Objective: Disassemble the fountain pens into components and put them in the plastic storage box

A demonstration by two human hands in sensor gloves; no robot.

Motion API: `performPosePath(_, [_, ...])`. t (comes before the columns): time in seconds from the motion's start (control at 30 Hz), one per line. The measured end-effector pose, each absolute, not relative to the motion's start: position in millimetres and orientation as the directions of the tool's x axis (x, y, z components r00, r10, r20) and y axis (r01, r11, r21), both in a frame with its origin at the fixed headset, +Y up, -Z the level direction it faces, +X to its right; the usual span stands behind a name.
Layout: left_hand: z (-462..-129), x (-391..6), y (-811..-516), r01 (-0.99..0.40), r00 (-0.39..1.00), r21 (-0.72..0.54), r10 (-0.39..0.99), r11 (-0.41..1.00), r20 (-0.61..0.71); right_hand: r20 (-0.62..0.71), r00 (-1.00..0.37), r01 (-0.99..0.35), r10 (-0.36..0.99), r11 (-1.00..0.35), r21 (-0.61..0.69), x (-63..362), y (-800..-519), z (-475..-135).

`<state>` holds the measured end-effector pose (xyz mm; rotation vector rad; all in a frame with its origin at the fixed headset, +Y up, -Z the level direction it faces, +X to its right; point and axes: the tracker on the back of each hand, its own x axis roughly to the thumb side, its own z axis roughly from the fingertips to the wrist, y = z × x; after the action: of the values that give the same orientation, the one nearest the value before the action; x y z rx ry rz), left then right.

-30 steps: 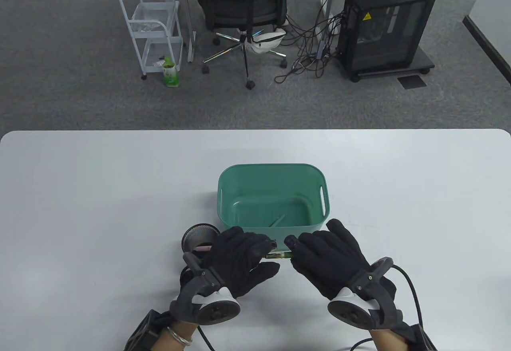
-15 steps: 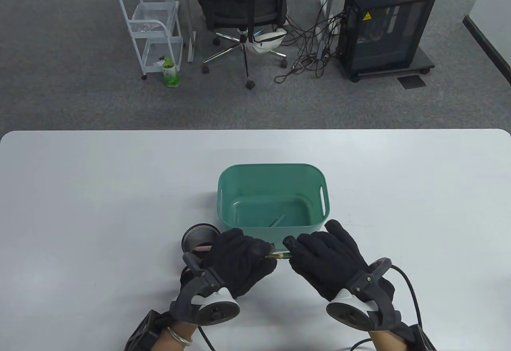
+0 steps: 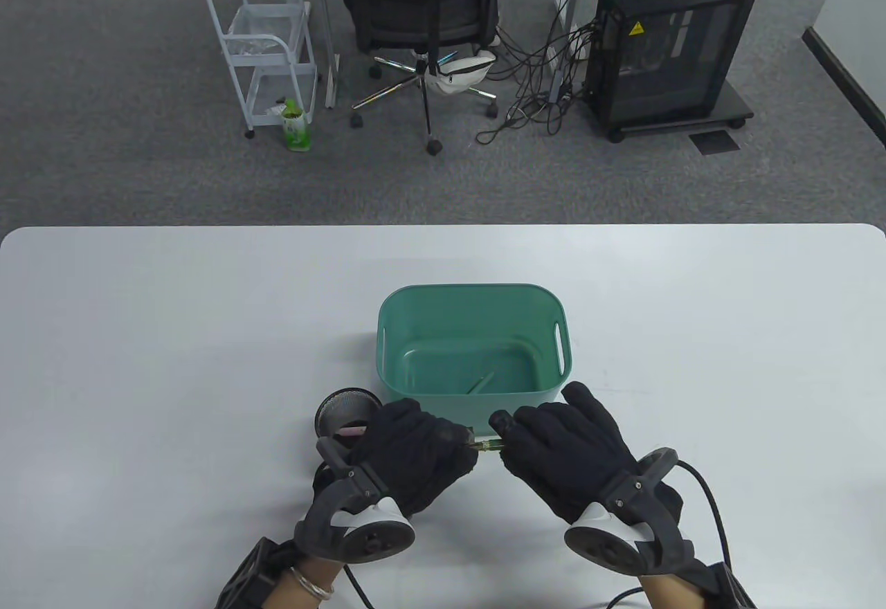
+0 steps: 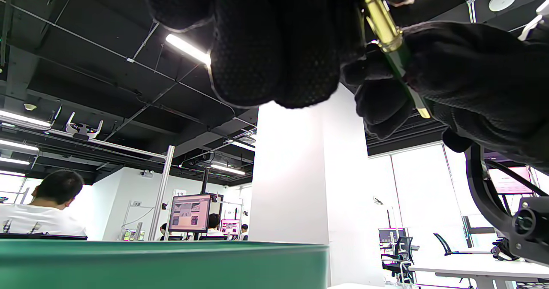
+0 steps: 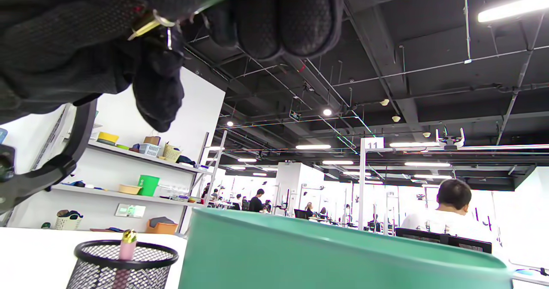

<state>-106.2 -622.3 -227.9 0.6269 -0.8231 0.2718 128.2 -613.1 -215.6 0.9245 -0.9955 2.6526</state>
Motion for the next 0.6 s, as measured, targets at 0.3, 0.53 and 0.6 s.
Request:
performPosePath(0.3, [-227.0, -105.1, -623.3, -0.437, 0.665, 0.415, -0.025, 0.798, 0.747, 0.591, -0.804, -0.35, -0.061, -0.755, -0.554, 130.7, -612.3, -215.4])
performPosePath(0.53, [-225.6, -103.6, -623.1, -0.428, 0.668, 0.43, -0.043, 0.795, 0.743, 0.589, -0.806, -0.351, -0.059, -0.753, -0.557, 132.1, -612.3, -215.4])
performPosePath(0.6, [-225.4, -103.4, -623.0, -0.429, 0.668, 0.433, -0.044, 0.793, 0.743, 0.59, -0.805, -0.351, -0.06, -0.753, -0.556, 132.2, -612.3, -215.3])
